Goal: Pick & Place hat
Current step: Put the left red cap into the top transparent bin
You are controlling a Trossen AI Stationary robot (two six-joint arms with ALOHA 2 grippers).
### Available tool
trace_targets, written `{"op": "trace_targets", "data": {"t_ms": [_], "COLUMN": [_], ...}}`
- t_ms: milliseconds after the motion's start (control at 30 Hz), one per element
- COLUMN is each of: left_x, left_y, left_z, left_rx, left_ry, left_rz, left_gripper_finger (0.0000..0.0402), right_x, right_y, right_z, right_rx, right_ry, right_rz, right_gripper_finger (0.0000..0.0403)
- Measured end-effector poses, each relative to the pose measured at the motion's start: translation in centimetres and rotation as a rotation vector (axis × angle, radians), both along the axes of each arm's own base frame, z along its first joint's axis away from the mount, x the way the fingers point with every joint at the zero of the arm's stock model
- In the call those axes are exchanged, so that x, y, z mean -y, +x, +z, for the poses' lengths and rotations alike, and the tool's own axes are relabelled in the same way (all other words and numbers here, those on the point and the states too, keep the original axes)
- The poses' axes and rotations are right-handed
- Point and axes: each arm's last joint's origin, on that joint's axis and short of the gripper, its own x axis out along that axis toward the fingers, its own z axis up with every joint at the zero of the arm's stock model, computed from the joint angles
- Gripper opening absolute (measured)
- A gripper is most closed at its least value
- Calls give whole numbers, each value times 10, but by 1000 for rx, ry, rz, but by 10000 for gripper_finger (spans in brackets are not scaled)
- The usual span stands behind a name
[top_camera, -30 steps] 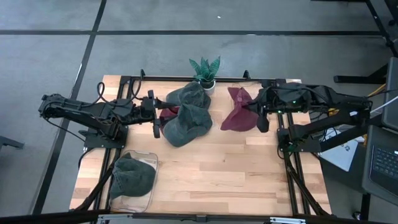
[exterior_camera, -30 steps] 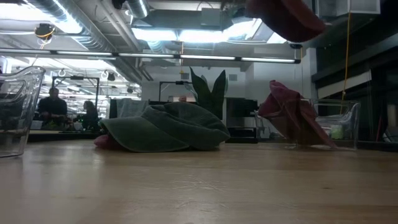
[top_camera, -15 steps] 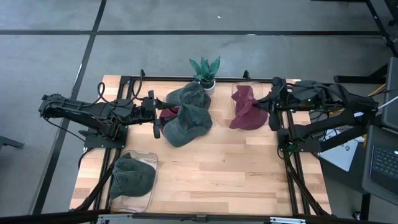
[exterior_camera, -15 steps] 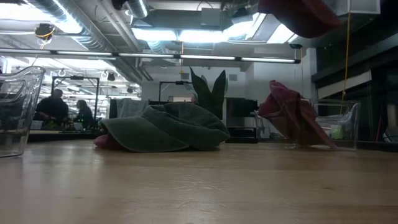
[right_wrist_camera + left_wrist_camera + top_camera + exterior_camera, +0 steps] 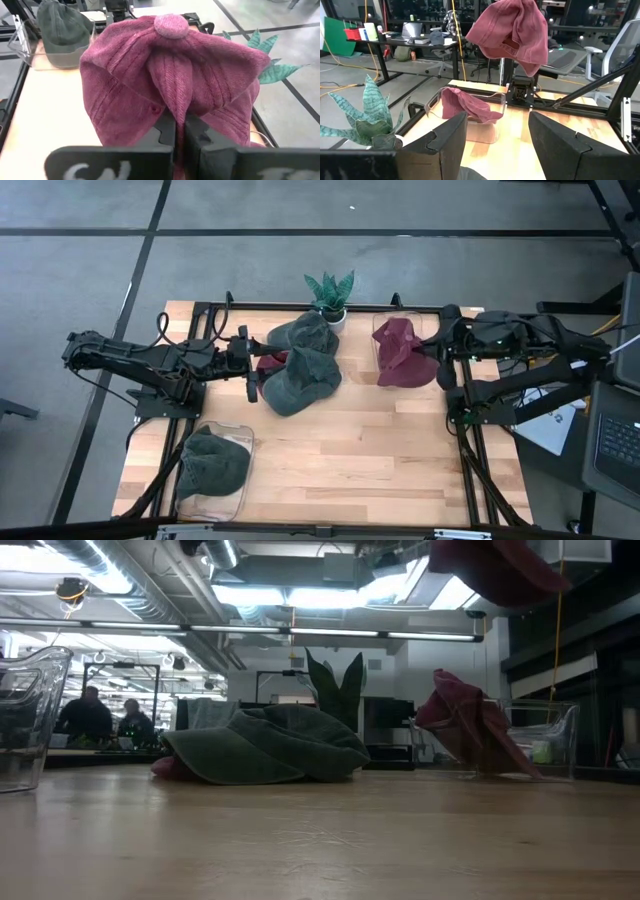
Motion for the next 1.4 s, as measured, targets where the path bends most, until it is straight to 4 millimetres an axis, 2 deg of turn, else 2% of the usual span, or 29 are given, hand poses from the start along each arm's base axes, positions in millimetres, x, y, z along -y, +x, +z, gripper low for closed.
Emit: {"op": "trace_targets", "data": {"t_ms": [333,567,900,1400], "left_x": [0,0,0,0], "left_y": [0,0,0,-1], "left_z": [0,0,-1,-5], "left_rx": [-1,-4,-15,-50], "left_ry": [0,1,3,9], "left_rz": [0,0,3,3], "left_gripper_finger": [210,210,210,210], "right_x": [3,4,10,21], "right_y": [-16,-16,-17,-34], "right_z": [3,-22,-54,-50], "right_rx": [54,-6,41,77], "right_ry": [-50,-68,-72,-188], "right_rz": [-64,-68,-124,-283], "right_gripper_finger": [8,8,8,8]}}
